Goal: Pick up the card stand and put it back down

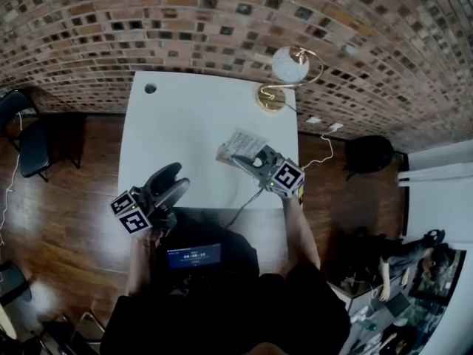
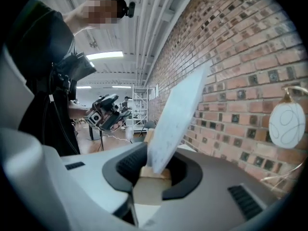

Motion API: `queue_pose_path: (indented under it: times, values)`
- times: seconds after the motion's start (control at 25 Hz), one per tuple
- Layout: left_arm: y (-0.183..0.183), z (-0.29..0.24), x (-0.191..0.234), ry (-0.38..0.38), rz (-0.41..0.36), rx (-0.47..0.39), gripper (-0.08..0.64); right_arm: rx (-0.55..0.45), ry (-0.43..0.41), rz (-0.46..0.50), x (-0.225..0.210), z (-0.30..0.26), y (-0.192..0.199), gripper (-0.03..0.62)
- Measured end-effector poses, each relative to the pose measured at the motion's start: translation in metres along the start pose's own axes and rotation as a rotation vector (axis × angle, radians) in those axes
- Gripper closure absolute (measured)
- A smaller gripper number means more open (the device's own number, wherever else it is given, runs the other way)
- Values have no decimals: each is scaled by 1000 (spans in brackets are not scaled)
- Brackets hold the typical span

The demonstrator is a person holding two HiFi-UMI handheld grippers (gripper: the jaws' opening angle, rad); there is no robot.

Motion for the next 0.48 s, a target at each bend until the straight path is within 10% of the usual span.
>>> queue_pose_path:
  times: [0.48]
  values:
    - [79,41,-62,-240,28,0,305,227,-181,144,-3,-98,170,492]
Point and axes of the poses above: the fingertips, and each gripper's own axes: z backward along the fingers, x to its left, y out of its underside, the point moved 6 cm from there along z, backward along the fingers, and after that the axes turned 7 degrees about -z, right-handed, at the moved point
